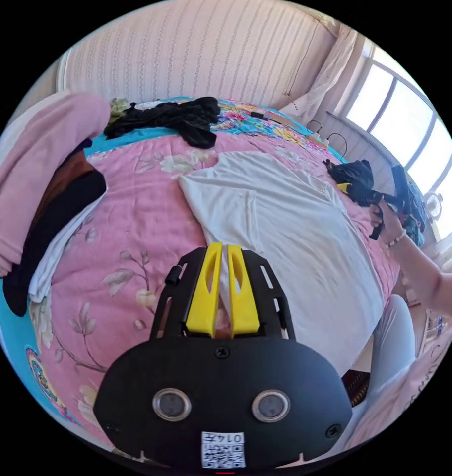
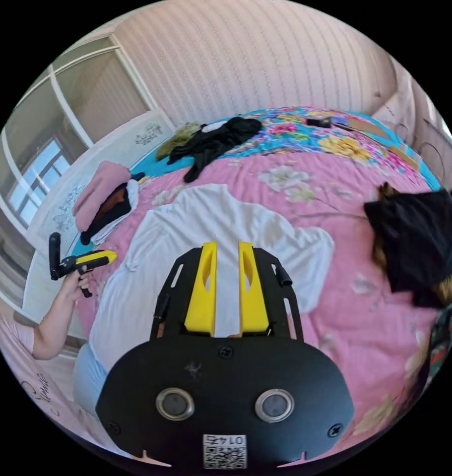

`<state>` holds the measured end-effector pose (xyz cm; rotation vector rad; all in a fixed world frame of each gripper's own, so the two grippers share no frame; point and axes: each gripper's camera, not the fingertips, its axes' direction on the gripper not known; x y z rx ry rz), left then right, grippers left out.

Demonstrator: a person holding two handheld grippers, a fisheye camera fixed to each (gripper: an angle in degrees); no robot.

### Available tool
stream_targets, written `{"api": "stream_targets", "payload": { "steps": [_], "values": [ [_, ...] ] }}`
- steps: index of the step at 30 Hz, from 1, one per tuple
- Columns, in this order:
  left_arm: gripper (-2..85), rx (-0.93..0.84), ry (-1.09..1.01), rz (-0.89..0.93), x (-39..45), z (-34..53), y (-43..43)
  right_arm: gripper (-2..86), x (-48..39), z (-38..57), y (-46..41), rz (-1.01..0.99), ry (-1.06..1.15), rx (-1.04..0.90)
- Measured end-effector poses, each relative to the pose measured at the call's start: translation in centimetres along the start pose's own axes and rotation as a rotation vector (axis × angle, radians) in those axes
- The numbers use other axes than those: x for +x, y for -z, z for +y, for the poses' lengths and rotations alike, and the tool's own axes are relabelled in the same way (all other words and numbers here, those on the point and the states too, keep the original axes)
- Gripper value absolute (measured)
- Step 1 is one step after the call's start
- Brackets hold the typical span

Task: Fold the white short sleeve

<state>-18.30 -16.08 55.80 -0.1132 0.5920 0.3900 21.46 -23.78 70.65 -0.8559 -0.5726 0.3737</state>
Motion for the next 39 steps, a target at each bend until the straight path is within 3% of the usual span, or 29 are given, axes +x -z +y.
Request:
{"api": "stream_targets", "payload": {
  "steps": [5, 11, 17, 20, 28, 35, 39],
  "values": [
    [3.6, -0.062, -0.187, 0.185, 9.1, -8.5, -5.4, 7.6, 9.5, 5.9, 2.9, -0.058, -0.308, -0.017],
    [6.2, -0.128, -0.37, 0.262, 21.6, -18.0, -13.6, 8.1, 14.1, 8.7, 4.7, -0.218, -0.455, 0.12],
    [8.1, -0.23, -0.46, 0.127, 30.8, -24.5, -22.9, 7.4, 17.5, 11.2, 7.1, -0.347, -0.485, 0.194],
    [1.5, -0.32, -0.51, 0.054, 31.9, -25.0, -26.2, 7.1, 19.1, 12.2, 8.0, -0.399, -0.504, 0.215],
    [-1.0, -0.254, -0.448, 0.044, 27.0, -24.7, -24.2, 7.7, 20.6, 13.3, 10.0, -0.392, -0.462, 0.191],
    [-1.0, -0.261, -0.278, 0.2, 23.1, -26.1, -25.7, 8.8, 22.0, 12.8, 9.6, -0.456, -0.526, 0.154],
    [-1.0, -0.221, -0.209, 0.297, 21.8, -27.5, -25.7, 3.2, 22.9, 13.4, 9.4, -0.478, -0.602, 0.14]
  ]
}}
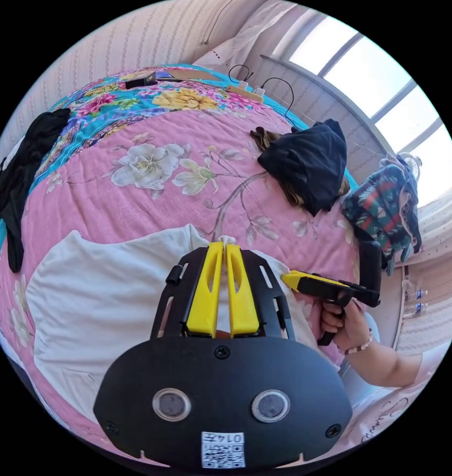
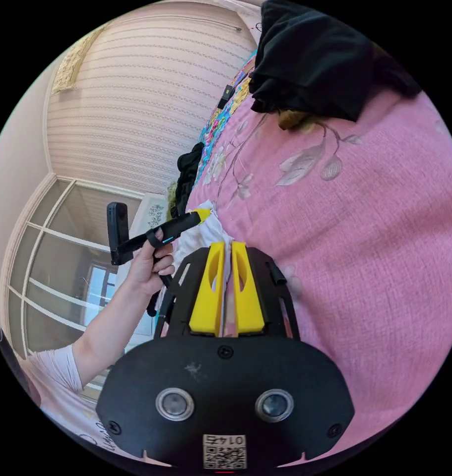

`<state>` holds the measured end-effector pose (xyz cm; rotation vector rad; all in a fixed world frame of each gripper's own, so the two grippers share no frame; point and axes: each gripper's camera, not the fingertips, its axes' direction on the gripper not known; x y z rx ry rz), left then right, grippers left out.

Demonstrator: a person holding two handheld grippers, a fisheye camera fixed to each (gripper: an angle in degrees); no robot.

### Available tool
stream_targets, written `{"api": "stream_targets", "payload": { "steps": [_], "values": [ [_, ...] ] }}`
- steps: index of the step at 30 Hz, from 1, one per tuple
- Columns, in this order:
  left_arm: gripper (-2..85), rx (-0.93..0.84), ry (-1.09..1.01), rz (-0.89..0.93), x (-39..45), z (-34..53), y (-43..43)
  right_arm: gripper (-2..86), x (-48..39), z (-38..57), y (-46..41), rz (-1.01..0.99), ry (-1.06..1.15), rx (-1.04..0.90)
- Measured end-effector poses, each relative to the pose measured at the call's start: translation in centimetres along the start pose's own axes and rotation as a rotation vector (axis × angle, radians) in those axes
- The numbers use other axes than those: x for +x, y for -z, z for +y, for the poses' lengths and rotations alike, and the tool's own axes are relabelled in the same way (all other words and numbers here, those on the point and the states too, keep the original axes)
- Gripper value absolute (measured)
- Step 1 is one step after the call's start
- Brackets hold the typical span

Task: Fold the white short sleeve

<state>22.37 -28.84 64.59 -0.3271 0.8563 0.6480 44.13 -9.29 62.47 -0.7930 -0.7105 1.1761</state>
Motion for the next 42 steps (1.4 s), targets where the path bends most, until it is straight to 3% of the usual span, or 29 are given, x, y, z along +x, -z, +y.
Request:
{"api": "stream_targets", "payload": {
  "steps": [3, 8, 13, 16, 21, 28, 32, 42],
  "values": [
    [-1.0, 0.146, 0.051, 0.114, -1.4, 0.2, 2.2, 1.9, -0.3, 1.5, 1.7, -0.076, 0.029, 0.073],
    [-1.0, 0.33, 0.095, 0.234, -3.7, 4.2, 6.3, 1.5, -4.8, 5.3, 2.5, -0.066, 0.388, 0.038],
    [-0.5, 0.344, 0.175, 0.209, -6.7, 9.6, 7.8, 2.8, -9.2, 10.3, -0.5, 0.145, 0.786, -0.143],
    [1.6, 0.27, 0.229, 0.227, -8.5, 12.0, 7.6, 5.6, -9.8, 12.8, -2.9, 0.217, 0.897, -0.3],
    [5.3, 0.194, 0.206, 0.275, -9.8, 13.4, 8.7, 8.2, -9.7, 14.8, -3.2, 0.234, 0.923, -0.372],
    [6.2, 0.156, 0.062, 0.056, -8.3, 6.3, 8.6, 7.6, -8.6, 14.2, -3.7, 0.336, 0.778, -0.278],
    [8.2, -0.094, 0.048, -0.003, -8.2, 4.3, 4.3, 8.4, -8.0, 14.0, -5.8, 0.35, 0.701, -0.302],
    [5.2, -0.055, 0.153, 0.002, -10.4, 8.4, 6.3, 8.2, -7.7, 14.4, -7.4, 0.355, 0.692, -0.318]
  ]
}}
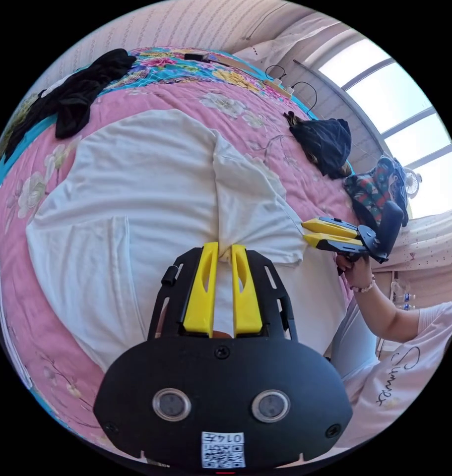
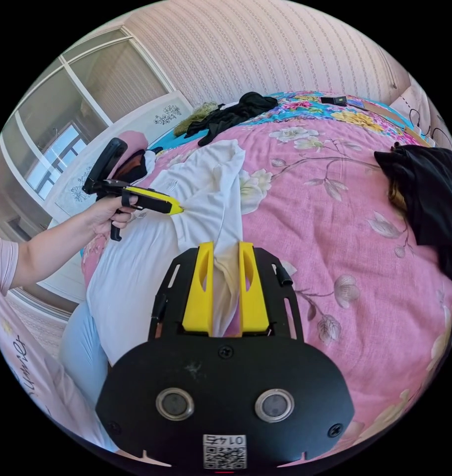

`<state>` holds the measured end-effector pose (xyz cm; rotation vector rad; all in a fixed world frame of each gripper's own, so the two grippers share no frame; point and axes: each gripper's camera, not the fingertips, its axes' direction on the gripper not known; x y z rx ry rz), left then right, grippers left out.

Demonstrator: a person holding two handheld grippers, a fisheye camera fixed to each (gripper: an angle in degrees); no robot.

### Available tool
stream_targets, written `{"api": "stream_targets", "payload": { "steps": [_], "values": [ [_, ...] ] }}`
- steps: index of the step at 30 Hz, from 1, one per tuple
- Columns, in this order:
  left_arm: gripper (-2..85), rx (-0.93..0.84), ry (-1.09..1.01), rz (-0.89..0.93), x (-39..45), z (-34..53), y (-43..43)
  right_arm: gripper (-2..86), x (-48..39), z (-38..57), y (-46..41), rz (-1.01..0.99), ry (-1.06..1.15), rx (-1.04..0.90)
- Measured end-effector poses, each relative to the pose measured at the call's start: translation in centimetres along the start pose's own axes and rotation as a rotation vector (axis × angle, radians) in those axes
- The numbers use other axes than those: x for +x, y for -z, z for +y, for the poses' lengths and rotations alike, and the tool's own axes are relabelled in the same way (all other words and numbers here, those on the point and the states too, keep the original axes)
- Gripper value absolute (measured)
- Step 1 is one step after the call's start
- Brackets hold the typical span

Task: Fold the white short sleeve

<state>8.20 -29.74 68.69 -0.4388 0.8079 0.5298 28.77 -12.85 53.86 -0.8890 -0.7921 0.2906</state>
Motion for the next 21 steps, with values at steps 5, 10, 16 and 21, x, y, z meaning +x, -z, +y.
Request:
{"api": "stream_targets", "payload": {
  "steps": [5, 10, 16, 21],
  "values": [
    [7.7, -0.072, -0.011, -0.009, -0.8, -0.9, 1.0, 8.5, -0.6, -0.4, 0.1, 0.003, 0.019, -0.01],
    [6.5, 0.048, -0.068, -0.102, -0.1, -3.4, 3.7, 7.8, -1.5, -0.7, 1.5, 0.004, 0.054, 0.053],
    [7.1, 0.046, -0.028, 0.09, -1.6, -7.9, 1.3, 7.2, -1.4, -2.2, -0.8, -0.007, 0.014, -0.037],
    [-0.1, 0.071, -0.089, 0.19, -0.8, -9.7, 1.6, 1.4, 0.3, -2.9, 0.0, -0.114, -0.043, -0.034]
  ]
}}
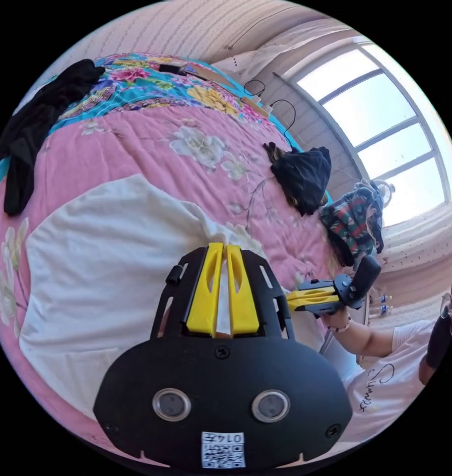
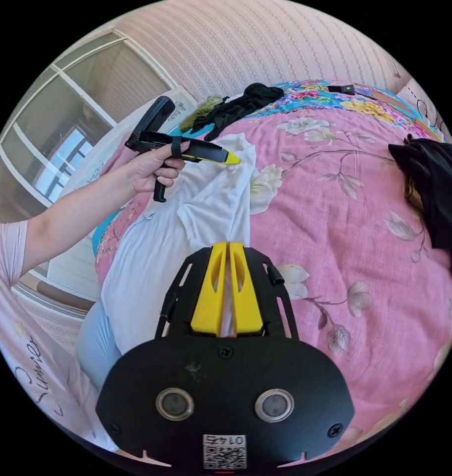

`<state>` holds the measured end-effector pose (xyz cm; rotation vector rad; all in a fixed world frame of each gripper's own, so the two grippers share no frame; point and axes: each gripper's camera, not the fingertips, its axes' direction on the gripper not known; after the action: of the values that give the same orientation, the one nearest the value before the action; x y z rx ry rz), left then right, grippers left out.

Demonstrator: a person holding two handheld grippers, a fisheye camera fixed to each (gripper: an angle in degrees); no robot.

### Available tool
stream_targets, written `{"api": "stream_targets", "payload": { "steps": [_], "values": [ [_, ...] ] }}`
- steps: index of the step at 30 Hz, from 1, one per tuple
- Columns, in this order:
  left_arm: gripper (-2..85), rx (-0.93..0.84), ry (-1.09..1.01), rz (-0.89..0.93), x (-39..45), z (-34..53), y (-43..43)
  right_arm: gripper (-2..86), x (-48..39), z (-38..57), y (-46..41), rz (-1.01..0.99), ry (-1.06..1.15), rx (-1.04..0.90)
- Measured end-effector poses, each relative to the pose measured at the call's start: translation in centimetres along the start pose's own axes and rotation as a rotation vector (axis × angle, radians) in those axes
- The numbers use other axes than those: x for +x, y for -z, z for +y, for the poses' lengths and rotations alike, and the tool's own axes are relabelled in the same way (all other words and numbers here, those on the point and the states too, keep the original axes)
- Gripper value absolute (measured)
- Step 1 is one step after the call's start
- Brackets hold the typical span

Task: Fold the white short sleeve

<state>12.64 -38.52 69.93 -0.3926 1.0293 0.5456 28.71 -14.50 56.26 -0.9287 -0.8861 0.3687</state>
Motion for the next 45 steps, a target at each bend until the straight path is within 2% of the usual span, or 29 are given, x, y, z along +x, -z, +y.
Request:
{"api": "stream_targets", "payload": {
  "steps": [2, 7, 10, 13, 17, 22, 25, 27, 30, 34, 39, 41, 45],
  "values": [
    [-0.7, 0.01, -0.026, -0.017, 0.6, -1.7, 0.1, 0.8, 1.2, 0.1, 1.2, -0.069, -0.061, 0.049],
    [-0.9, 0.019, -0.021, -0.016, 1.2, -3.6, -1.3, 0.3, 2.7, 0.6, 3.2, -0.08, -0.151, 0.143],
    [-0.5, -0.063, -0.022, -0.104, 1.2, -3.9, -2.9, 0.3, 3.1, 0.3, 2.7, -0.056, -0.176, 0.121],
    [1.4, -0.04, 0.012, -0.052, 0.7, -3.2, -1.9, 0.6, 3.0, -0.1, 1.9, -0.04, -0.18, 0.081],
    [8.1, -0.072, -0.014, -0.07, 1.2, -0.9, 2.3, 1.5, 1.2, -0.2, 3.1, 0.051, -0.106, 0.101],
    [6.8, -0.023, -0.088, -0.187, 3.0, 5.5, 6.9, 2.4, -1.9, -0.7, 3.9, 0.108, 0.029, 0.116],
    [6.4, 0.0, -0.047, -0.071, 2.7, 8.4, 7.1, 2.8, -4.3, -1.5, 3.3, 0.116, 0.144, 0.139],
    [6.0, -0.021, -0.019, -0.043, 2.3, 9.4, 6.1, 3.1, -5.1, -2.1, 2.1, 0.13, 0.174, 0.106],
    [4.2, -0.088, 0.007, -0.095, 1.6, 10.8, 4.1, 4.1, -4.6, -2.7, -1.1, 0.141, 0.128, -0.083],
    [4.9, -0.018, -0.002, -0.06, 2.1, 12.6, 7.6, 4.9, -5.0, -3.0, -0.1, 0.108, 0.152, -0.083],
    [5.2, 0.149, -0.003, -0.241, 1.4, 17.6, 16.3, 5.6, -3.5, -6.6, 2.5, 0.124, 0.204, 0.087],
    [5.3, 0.245, 0.109, -0.342, -1.7, 20.6, 20.6, 9.1, -1.4, -9.6, 1.4, 0.211, 0.16, 0.103],
    [7.7, 0.351, 0.315, -0.326, -7.4, 24.2, 25.2, 13.9, 0.7, -13.3, -1.0, 0.219, 0.089, 0.084]
  ]
}}
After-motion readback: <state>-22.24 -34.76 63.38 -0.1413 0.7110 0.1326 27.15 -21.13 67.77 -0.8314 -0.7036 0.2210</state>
